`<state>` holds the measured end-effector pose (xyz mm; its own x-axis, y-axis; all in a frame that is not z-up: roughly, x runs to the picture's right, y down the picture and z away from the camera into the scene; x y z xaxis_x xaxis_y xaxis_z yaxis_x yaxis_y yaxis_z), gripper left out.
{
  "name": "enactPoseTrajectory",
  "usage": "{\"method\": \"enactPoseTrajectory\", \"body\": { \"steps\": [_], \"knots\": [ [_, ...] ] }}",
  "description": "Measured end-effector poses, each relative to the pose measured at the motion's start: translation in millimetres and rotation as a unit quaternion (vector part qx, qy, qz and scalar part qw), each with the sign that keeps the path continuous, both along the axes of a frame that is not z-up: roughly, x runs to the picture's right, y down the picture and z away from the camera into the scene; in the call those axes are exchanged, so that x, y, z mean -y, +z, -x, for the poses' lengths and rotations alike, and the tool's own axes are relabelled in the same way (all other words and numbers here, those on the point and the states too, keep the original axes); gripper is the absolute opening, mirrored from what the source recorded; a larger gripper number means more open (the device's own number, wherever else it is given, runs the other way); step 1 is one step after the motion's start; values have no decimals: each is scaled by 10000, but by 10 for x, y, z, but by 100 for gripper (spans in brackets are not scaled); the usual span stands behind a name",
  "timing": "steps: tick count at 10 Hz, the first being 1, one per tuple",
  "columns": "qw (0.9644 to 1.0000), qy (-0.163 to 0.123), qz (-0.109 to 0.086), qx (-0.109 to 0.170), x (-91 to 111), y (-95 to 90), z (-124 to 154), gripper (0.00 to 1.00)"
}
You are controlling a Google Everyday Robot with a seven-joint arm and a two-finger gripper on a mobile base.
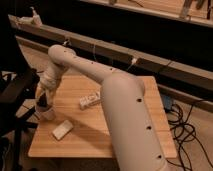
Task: Place the eraser in the ceramic cup
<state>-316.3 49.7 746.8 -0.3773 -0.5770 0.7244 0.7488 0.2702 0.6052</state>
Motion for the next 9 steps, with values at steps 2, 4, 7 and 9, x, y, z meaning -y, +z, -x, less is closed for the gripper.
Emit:
{"method": "enactPoseTrajectory", "body": {
  "steps": [2, 4, 7, 9],
  "knots": [
    [9999, 143, 69, 1, -5, 4, -103, 23],
    [9998, 203, 90, -1, -47, -25, -119, 44],
    [9997, 246, 90, -39, -69, -49, -165, 74],
    [9997, 242, 84, -61, -69, -54, -178, 80]
  ]
}}
